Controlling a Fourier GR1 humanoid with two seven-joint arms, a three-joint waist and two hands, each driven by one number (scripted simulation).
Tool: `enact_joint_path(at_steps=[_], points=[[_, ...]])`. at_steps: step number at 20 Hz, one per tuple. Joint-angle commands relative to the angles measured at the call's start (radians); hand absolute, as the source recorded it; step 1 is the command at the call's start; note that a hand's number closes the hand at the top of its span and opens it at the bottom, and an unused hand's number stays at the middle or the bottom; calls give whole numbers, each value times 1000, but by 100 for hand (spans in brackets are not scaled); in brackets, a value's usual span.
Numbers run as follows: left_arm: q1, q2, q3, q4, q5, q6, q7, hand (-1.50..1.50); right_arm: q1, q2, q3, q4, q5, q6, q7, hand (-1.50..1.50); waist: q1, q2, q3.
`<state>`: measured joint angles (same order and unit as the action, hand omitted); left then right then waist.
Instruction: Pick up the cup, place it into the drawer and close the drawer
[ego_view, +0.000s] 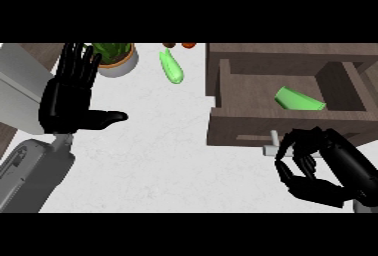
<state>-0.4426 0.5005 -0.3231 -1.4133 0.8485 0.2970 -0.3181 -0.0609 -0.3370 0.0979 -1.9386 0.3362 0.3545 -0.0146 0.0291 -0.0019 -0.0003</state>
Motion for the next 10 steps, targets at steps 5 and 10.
enact_joint_path(at_steps=[5, 10], points=[[215, 74, 82, -100, 5, -126, -46, -150, -33, 29, 155, 248, 334, -166, -157, 150, -11, 2, 0], [222, 64, 141, -65, 3, -180, -30, -150, -207, 93, 139, 562, 399, -225, -186, -150, -14, 5, 1]])
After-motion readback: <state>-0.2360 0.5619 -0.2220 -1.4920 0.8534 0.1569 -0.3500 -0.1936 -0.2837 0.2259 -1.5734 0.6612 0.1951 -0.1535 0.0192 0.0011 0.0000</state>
